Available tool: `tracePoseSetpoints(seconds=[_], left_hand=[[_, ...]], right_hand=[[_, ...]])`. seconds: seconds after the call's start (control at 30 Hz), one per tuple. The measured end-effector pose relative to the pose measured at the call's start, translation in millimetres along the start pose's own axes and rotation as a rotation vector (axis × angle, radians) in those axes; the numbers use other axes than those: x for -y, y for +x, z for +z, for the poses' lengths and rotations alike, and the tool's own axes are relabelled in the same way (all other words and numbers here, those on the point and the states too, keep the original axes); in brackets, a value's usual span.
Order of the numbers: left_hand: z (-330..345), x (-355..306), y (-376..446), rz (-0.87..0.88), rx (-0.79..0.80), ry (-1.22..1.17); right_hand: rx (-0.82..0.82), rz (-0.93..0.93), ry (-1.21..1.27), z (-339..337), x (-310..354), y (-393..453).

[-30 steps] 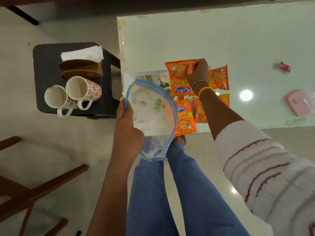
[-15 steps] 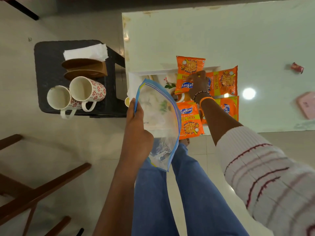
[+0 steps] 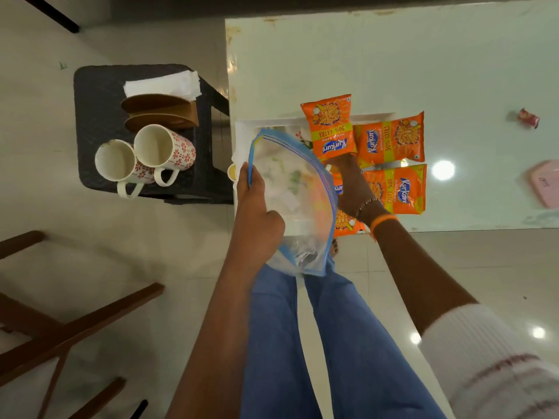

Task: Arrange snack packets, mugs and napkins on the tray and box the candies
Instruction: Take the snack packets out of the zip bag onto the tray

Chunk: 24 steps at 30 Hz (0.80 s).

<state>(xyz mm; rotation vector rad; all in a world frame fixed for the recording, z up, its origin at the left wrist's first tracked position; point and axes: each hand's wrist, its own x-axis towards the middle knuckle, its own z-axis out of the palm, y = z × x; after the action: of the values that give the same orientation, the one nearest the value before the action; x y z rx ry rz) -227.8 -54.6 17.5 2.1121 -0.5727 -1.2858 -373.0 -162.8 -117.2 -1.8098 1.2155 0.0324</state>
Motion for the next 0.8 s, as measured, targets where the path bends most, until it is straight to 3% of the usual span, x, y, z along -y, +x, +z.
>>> tracePoseSetpoints(seconds=[0.07,0.13,0.23,0.33,0.37,0.43,0.5,0.53,0.6,0.7,0.8], left_hand=[[2,1,2,-0.007,-0.022,-0.021],[5,2,3,-0.018,-0.054,-0.032],[11,6,5,-0.055,-0.082,-0.119],[12,4,5,-0.122,-0.12,-0.408],[11,4,5,-0.141,-0.113,-0.497],[6,3,2,-0.136,-0.011,-0.608],[-3,5,-4,-0.07,0.1,-0.668],[-9,8,-6,-0.055,0.1,-0.685],[-21,14,-6,-0.038,-0.005,-0.642],[-34,23,3,-0.099,-0.173,-0.349],[-46,28,19,-0.229,-0.098,-0.141]], right_hand=[[0.19,-0.098,0.032,16,-2,-43],[0.271,-0.144,0.109,29,-2,-83],[0.292,-0.137,0.228,42,5,-117],[0.288,-0.048,0.238,57,19,-127],[0.25,0.022,0.258,62,24,-127],[0.023,0.186,0.465,64,36,-119],[-0.208,0.253,0.665,51,41,-105],[-0.246,0.258,0.695,41,41,-98],[-0.207,0.208,0.78,19,40,-86],[-0.022,0.123,1.006,-19,40,-85],[0.179,0.09,1.117,-57,35,-88]])
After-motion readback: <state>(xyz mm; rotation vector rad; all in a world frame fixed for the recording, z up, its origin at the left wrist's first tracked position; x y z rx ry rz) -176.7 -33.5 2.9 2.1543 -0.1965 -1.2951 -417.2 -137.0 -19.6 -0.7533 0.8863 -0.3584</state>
